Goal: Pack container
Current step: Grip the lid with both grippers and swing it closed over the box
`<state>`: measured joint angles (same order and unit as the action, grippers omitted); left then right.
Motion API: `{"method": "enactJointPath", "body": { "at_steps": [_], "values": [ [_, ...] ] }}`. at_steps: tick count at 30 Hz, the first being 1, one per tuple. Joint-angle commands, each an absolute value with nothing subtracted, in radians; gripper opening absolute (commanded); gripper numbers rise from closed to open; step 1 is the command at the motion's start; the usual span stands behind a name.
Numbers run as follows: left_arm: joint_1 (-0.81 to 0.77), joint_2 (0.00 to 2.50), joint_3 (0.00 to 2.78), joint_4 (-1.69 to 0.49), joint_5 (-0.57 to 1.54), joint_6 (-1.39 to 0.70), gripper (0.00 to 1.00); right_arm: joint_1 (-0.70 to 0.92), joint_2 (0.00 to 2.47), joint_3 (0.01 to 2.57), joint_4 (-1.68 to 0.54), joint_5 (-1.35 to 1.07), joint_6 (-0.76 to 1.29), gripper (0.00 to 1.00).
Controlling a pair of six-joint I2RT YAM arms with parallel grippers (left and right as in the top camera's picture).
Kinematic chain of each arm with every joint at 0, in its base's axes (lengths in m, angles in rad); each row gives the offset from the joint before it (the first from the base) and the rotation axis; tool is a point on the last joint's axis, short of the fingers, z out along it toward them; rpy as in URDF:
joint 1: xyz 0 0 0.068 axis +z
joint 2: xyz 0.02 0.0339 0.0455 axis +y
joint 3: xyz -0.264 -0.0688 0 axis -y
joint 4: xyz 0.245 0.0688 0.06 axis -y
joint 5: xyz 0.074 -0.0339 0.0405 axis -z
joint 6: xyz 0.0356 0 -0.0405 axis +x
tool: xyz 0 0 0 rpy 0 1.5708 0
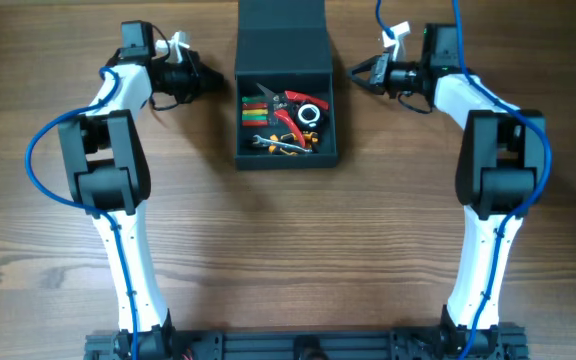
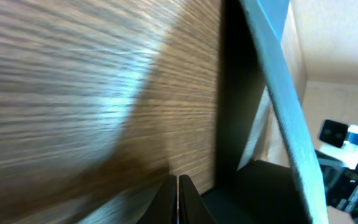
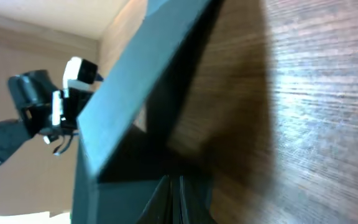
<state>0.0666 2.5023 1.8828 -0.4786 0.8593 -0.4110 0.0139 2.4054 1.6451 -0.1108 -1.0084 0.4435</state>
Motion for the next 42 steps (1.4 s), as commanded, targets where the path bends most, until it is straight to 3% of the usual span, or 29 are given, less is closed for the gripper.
{"method": "enactJointPath", "body": {
  "at_steps": [1, 8, 14, 20, 26, 30, 35, 40, 42],
  "values": [
    [0.028, 2.505, 1.883, -0.44, 0.876, -0.457, 0.04, 0.026, 2.489, 1.647, -0.074, -0.987, 0.484, 0.04],
    [-0.02, 2.556, 1.883, -0.376, 0.848, -0.53, 0.04, 0.051, 2.518, 1.647, 0.035, -1.028, 0.501, 0.04],
    [-0.043, 2.568, 1.883, -0.288, 0.848, -0.577, 0.04, 0.082, 2.518, 1.647, 0.28, -1.068, 0.626, 0.04],
    [-0.037, 2.568, 1.884, -0.114, 0.943, -0.635, 0.04, 0.082, 2.518, 1.647, 0.553, -1.132, 0.774, 0.04],
    [-0.008, 2.501, 1.884, 0.102, 1.034, -0.794, 0.04, 0.062, 2.515, 1.649, 0.833, -1.246, 1.068, 0.04],
    [-0.009, 2.4, 1.884, 0.031, 1.066, -0.793, 0.04, 0.062, 2.488, 1.649, 0.966, -1.28, 1.247, 0.05],
    [-0.024, 2.235, 1.884, -0.144, 1.01, -0.679, 0.04, 0.07, 2.397, 1.649, 0.955, -1.264, 1.335, 0.05],
    [-0.083, 2.056, 1.884, -0.51, 0.804, -0.485, 0.04, 0.074, 2.269, 1.649, 0.764, -1.192, 1.326, 0.05],
    [-0.105, 2.016, 1.884, -0.58, 0.77, -0.469, 0.04, 0.08, 2.194, 1.649, 0.58, -1.15, 1.238, 0.05]
  ]
}}
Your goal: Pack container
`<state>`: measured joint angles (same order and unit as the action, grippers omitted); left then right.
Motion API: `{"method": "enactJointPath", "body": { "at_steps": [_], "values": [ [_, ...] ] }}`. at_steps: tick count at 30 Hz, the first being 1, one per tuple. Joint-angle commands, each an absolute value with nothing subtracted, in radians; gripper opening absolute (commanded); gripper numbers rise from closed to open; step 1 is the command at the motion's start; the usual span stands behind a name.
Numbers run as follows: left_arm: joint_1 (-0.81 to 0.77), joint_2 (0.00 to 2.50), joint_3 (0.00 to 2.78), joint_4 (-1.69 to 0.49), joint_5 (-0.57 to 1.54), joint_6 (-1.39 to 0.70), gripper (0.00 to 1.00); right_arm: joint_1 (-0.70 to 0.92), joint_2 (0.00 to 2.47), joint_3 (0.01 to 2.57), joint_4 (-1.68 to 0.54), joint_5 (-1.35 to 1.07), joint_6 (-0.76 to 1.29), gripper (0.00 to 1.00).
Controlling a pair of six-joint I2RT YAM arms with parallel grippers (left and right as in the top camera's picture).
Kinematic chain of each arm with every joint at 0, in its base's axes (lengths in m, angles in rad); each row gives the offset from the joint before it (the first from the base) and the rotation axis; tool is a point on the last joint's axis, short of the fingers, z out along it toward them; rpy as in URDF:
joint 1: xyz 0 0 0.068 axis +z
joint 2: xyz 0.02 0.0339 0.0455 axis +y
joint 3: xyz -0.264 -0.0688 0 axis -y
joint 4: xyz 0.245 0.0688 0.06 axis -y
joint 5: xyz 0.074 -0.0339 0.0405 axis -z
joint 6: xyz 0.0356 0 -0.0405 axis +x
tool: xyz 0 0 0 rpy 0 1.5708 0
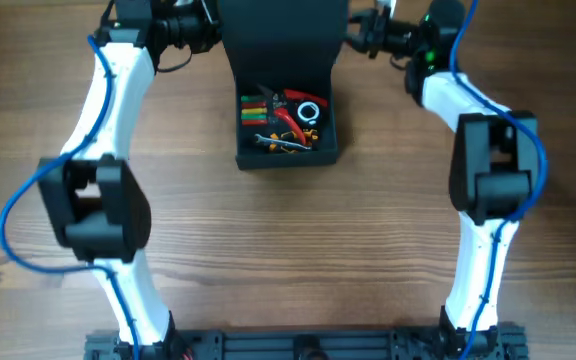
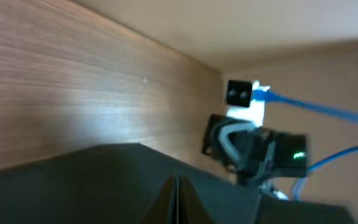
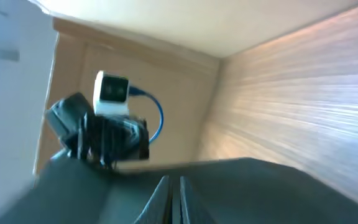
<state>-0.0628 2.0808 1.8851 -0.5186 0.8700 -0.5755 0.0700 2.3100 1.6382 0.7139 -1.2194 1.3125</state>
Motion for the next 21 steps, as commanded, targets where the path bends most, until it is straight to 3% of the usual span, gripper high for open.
{"method": "enactJointPath", "body": {
  "at_steps": [1, 6, 11, 15, 21],
  "values": [
    [-0.12, 1.988, 1.884, -0.628, 0.764, -0.455, 0.04, 0.086, 2.134, 1.649, 0.409, -1.111, 1.134, 0.05],
    [-0.17, 1.909, 1.884, -0.823, 0.645, -0.423, 0.04, 0.132, 1.89, 1.649, -0.36, -0.764, 0.58, 0.05],
    [-0.207, 1.817, 1.884, -0.999, 0.489, -0.418, 0.04, 0.192, 1.738, 1.649, -0.759, -0.491, 0.318, 0.05],
    [-0.229, 1.728, 1.884, -1.109, 0.377, -0.399, 0.04, 0.207, 1.646, 1.649, -0.913, -0.353, 0.26, 0.05],
    [-0.33, 1.577, 1.884, -1.264, -0.041, -0.399, 0.04, 0.207, 1.544, 1.649, -0.936, -0.131, 0.202, 0.05]
  ]
}}
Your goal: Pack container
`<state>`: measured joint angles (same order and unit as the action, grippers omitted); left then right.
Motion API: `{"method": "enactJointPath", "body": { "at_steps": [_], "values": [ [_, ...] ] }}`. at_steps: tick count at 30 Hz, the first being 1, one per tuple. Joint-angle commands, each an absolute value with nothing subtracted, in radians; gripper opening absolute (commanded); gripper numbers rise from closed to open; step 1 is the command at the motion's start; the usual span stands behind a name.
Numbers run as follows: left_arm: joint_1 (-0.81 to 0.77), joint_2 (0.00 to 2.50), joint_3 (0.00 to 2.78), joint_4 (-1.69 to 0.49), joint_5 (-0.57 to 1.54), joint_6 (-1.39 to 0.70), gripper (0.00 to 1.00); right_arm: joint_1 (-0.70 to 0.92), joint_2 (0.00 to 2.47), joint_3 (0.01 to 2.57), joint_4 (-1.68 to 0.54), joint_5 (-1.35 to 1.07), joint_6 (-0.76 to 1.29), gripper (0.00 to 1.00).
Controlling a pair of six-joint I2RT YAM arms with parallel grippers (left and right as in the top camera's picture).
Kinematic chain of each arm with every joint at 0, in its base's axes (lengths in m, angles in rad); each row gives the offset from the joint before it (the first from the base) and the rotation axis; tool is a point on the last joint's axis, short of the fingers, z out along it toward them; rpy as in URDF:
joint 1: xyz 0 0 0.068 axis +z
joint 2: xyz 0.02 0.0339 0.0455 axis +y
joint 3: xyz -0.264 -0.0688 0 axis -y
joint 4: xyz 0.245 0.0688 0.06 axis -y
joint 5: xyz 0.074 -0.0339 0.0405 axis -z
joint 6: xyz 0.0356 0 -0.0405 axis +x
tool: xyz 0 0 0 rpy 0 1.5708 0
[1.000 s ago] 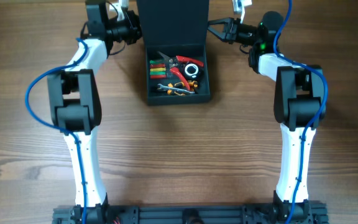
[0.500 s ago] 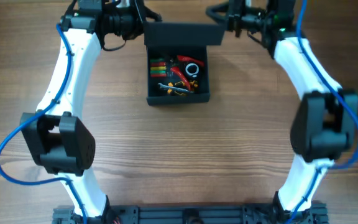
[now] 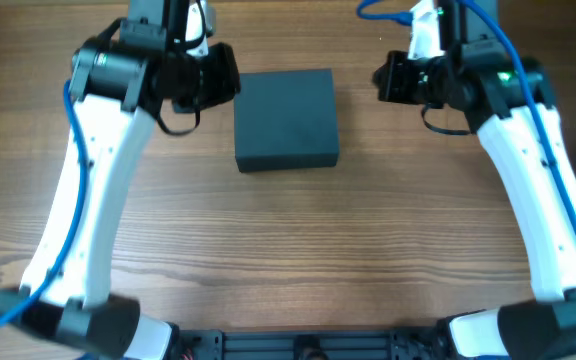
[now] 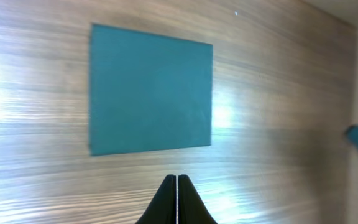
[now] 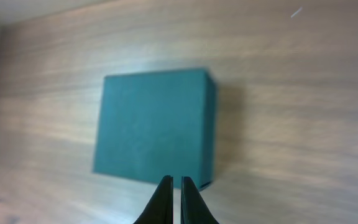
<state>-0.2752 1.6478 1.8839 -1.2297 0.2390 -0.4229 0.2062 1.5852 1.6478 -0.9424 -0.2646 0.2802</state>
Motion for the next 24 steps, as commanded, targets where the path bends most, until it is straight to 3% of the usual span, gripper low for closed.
{"method": "enactJointPath", "body": {
  "at_steps": [1, 8, 15, 24],
  "values": [
    [-0.344, 1.572, 1.884, -1.288, -0.074, -0.399, 0.04, 0.207, 1.544, 1.649, -0.94, -0.131, 0.183, 0.05],
    [-0.366, 1.627, 1.875, -1.425, -0.121, -0.398, 0.05, 0.207, 1.573, 1.599, -0.97, -0.197, 0.132, 0.05],
    [-0.368, 1.784, 1.793, -1.191, 0.019, -0.287, 0.06, 0.225, 1.71, 1.465, -0.859, -0.385, 0.127, 0.05],
    [-0.368, 2.094, 1.792, -1.154, 0.035, -0.268, 0.04, 0.317, 1.858, 1.465, -0.839, -0.456, 0.024, 0.04]
  ]
}}
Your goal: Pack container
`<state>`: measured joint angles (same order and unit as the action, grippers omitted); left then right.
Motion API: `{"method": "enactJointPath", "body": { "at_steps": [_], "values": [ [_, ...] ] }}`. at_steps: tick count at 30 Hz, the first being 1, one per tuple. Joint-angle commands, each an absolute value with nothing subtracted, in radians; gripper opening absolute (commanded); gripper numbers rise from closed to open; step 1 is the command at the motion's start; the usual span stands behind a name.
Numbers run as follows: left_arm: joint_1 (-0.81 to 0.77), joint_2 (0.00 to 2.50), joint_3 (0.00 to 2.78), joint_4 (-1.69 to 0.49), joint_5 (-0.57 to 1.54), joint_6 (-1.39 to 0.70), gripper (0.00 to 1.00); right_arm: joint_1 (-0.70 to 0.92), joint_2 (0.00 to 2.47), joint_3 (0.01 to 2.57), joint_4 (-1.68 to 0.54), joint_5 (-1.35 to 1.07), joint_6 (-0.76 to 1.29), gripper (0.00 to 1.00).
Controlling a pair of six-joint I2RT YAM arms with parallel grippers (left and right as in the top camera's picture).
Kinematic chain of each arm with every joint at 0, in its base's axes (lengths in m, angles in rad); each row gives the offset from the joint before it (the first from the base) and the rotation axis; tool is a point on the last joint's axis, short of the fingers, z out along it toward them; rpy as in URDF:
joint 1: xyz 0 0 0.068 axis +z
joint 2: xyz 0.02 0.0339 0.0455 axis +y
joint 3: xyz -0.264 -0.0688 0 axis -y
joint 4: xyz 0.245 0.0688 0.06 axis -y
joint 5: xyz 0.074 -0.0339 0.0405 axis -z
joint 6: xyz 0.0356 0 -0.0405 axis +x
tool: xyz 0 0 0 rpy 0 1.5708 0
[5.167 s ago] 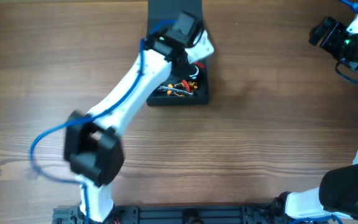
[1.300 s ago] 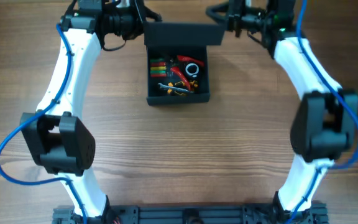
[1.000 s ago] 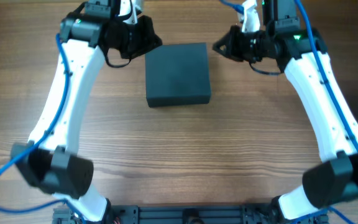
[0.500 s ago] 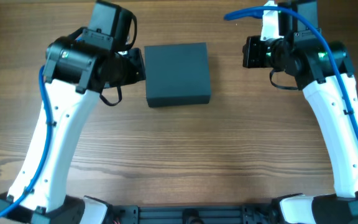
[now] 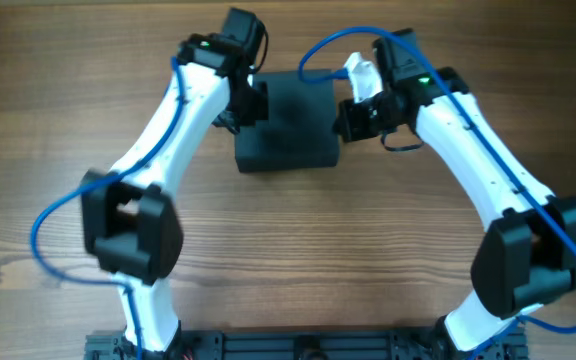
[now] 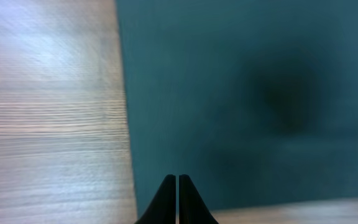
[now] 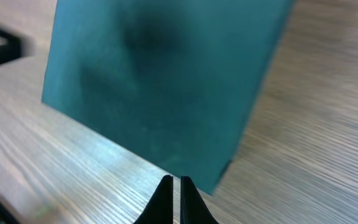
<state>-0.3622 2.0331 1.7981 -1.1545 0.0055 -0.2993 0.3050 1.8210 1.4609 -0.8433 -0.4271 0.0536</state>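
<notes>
The black box stands with its lid down at the back middle of the table; nothing of its contents shows. My left gripper is shut and hangs close over the lid's left edge. In the left wrist view the lid fills most of the frame behind that gripper. My right gripper is shut at the box's right side. In the right wrist view its tips sit just past a corner of the box. Neither gripper holds anything.
The wooden table stretches bare in front of the box. Both white arms bend inward toward the box, with blue cables looping over them.
Both grippers have come in from beside the box and now sit much closer to the lid, left over its left edge, right at its right side. The box stays closed.
First the box lay open with tools inside and the lid folded back, a shut gripper at each side. Then the lid stood upright between the grippers. Then it was down, with both grippers off to the sides. Now they are close at the lid.
</notes>
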Motion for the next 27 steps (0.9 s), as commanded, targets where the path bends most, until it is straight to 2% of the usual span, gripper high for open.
{"method": "enactJointPath", "body": {
  "at_steps": [1, 10, 15, 17, 20, 21, 24, 27],
  "values": [
    [-0.368, 2.112, 1.792, -1.153, 0.041, -0.268, 0.04, 0.317, 1.865, 1.464, -0.839, -0.445, 0.027, 0.05],
    [-0.361, 2.152, 1.792, -1.137, 0.045, -0.269, 0.04, 0.317, 1.969, 1.465, -0.831, -0.444, 0.026, 0.05],
    [-0.354, 2.104, 1.794, -1.149, 0.041, -0.268, 0.04, 0.316, 1.929, 1.483, -0.821, -0.448, 0.018, 0.05],
    [-0.353, 2.042, 1.799, -1.14, 0.04, -0.269, 0.07, 0.313, 1.881, 1.505, -0.822, -0.444, 0.003, 0.04],
    [-0.348, 1.908, 1.804, -1.143, -0.002, -0.269, 0.19, 0.299, 1.75, 1.535, -0.819, -0.295, 0.001, 0.05],
    [-0.347, 1.853, 1.805, -1.147, -0.037, -0.269, 0.34, 0.29, 1.694, 1.541, -0.813, -0.204, 0.0, 0.04],
    [-0.321, 1.705, 1.805, -1.176, -0.163, -0.269, 0.67, 0.249, 1.543, 1.541, -0.784, -0.012, -0.02, 0.05],
    [-0.251, 1.604, 1.805, -1.209, -0.203, -0.269, 0.78, 0.171, 1.438, 1.541, -0.776, 0.001, -0.053, 0.05]
  ]
}}
